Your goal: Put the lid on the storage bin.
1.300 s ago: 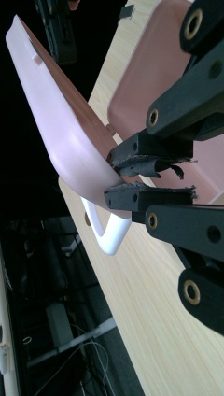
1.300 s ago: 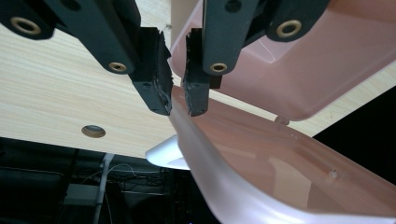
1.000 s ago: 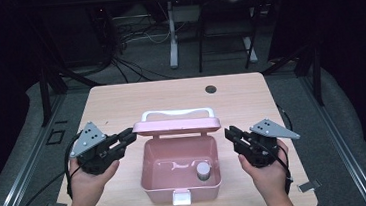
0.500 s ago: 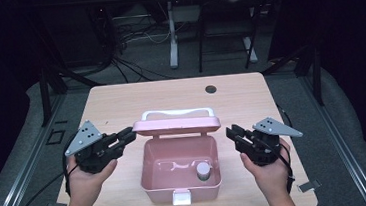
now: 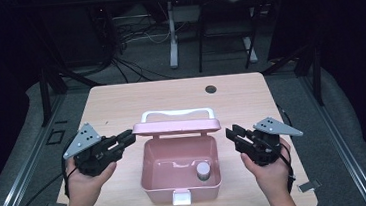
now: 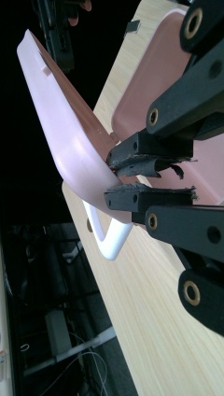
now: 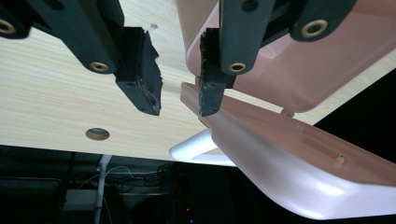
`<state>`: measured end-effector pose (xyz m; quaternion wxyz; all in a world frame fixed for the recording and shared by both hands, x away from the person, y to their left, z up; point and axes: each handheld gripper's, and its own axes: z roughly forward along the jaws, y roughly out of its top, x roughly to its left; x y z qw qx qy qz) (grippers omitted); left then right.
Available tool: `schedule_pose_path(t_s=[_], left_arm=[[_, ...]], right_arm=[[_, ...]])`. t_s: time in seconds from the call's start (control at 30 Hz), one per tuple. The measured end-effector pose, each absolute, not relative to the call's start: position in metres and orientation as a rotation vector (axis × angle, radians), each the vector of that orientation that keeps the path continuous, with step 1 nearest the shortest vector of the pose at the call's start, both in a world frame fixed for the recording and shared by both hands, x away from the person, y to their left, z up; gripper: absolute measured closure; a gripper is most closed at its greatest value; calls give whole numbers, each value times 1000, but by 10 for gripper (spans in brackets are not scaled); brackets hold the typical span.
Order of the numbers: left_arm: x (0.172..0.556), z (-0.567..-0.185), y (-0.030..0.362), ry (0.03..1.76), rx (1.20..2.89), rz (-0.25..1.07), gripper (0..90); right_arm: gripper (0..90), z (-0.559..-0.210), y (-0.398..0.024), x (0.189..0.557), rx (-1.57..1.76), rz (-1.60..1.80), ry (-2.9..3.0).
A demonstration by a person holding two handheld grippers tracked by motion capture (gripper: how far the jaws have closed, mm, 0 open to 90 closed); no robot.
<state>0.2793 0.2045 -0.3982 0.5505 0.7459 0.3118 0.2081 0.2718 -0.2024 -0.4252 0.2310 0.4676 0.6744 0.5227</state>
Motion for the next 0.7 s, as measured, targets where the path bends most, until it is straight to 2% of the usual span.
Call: schedule_pose_path(t_s=[0.37,0.7], left_arm=[[274,-402,205,733,1782,484,776],[267,-406,205,725,1798,481,776]], right_arm=[[597,-427,-202,275,1278,1438,1877],[587,-428,-204,275,1270,1436,1871]])
